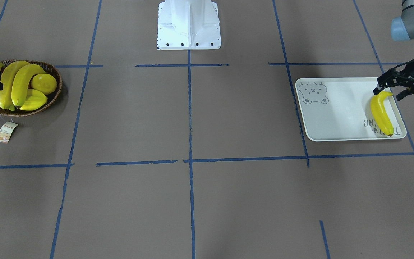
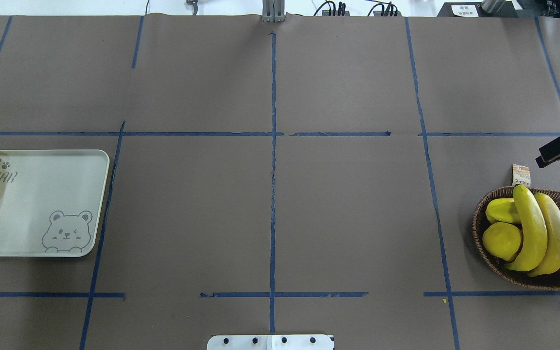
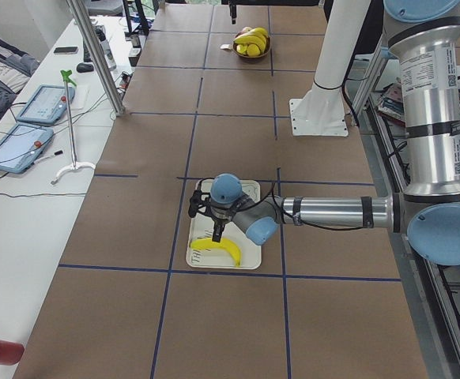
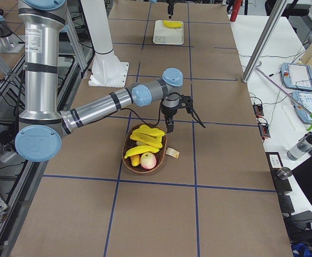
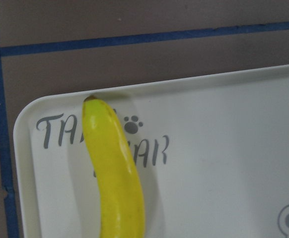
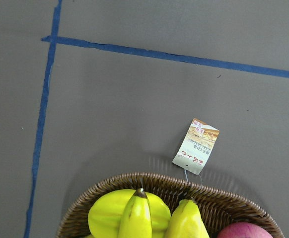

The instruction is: Transfer all bananas from basket to plate

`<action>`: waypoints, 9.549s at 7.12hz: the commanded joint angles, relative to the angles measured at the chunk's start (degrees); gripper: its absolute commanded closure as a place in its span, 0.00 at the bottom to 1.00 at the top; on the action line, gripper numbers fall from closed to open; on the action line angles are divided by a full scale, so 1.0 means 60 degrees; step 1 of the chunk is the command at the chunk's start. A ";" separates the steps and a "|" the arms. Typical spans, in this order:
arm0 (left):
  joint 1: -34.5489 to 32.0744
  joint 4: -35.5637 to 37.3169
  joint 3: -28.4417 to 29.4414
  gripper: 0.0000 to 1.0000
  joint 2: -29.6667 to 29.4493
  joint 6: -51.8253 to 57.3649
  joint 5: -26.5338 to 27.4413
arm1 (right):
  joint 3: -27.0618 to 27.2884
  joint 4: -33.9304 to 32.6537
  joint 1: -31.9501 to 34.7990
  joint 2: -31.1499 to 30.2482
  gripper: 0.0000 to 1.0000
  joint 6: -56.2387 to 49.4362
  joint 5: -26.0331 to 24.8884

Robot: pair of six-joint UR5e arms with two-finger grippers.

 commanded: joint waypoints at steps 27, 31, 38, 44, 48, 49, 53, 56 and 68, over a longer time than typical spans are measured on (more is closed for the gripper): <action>0.0035 0.1476 -0.0905 0.00 -0.0634 -0.0125 0.0026 | 0.1063 0.3051 -0.5300 -0.2329 0.70 0.7332 -0.4643; 0.0034 0.1462 -0.0919 0.00 -0.0634 -0.0140 0.0011 | 0.1150 0.3052 -0.5256 -0.2329 0.83 0.7332 -0.4687; 0.0325 0.1345 -0.1109 0.00 -0.1364 -0.1820 -0.0091 | 0.1437 0.2949 -0.4304 0.0909 0.87 0.9326 -0.2914; 0.3223 0.1330 -0.1008 0.00 -0.5753 -0.8365 0.0098 | 0.0098 0.2964 -0.6335 0.4391 0.87 1.1914 -0.4973; 0.4776 0.1344 -0.0716 0.00 -0.7221 -0.9190 0.2172 | 0.0067 0.2964 -0.7451 0.4979 0.85 1.1947 -0.5914; 0.5187 0.1330 -0.0540 0.00 -0.7559 -0.9642 0.2600 | -0.0093 0.2964 -0.7584 0.5227 0.85 1.1947 -0.6048; 0.5863 0.1330 -0.0304 0.01 -0.8016 -1.0276 0.3349 | -0.0241 0.2978 -0.7921 0.5625 0.85 1.2252 -0.6530; 0.5996 0.1315 -0.0275 0.28 -0.8002 -1.0409 0.3366 | -0.0241 0.2964 -0.7922 0.5728 0.85 1.2269 -0.6562; 0.5894 0.1125 -0.0216 1.00 -0.7841 -1.0307 0.3351 | -0.0007 0.2935 -0.7645 0.5728 0.00 1.2196 -0.6430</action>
